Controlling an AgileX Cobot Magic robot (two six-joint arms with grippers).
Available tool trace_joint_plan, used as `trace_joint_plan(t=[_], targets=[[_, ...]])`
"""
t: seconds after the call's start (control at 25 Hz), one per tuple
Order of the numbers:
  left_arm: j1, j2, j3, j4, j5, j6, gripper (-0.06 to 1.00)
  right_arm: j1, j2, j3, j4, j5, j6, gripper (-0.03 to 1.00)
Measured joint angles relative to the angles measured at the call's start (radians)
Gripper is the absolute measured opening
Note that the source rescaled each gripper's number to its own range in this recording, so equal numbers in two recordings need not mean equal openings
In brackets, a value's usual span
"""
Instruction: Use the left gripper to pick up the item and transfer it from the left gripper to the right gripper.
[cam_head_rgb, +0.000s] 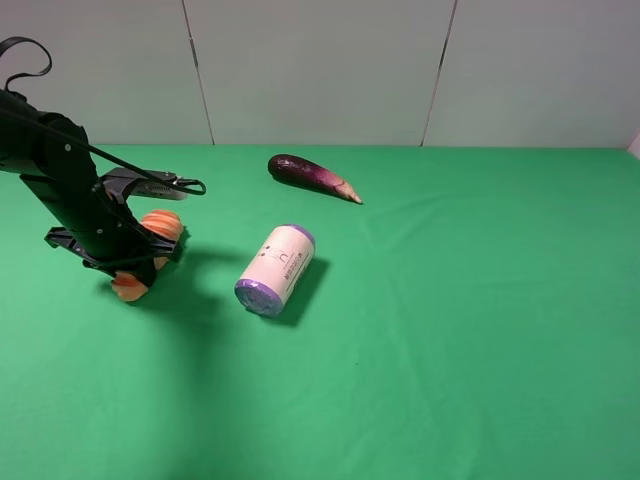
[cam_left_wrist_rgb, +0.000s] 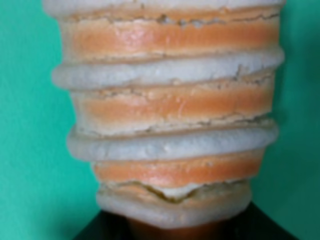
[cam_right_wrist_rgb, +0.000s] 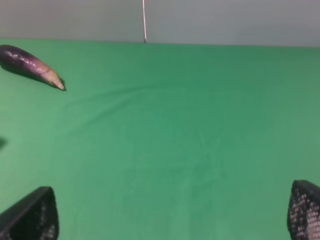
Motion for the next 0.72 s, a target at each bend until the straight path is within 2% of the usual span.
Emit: trace_joint_plan(t=[0.4,0.72], targets=[[0.000,-0.016,0.000,-0.001,-0.007,0.000,0.06,0.000,0.000,0.000,0.000,0.000,0.000,1.00],[0.000,-0.164,0.000,-0.001,0.067,0.000,0.06,0.000,0.000,0.000,0.000,0.000,0.000,1.00]])
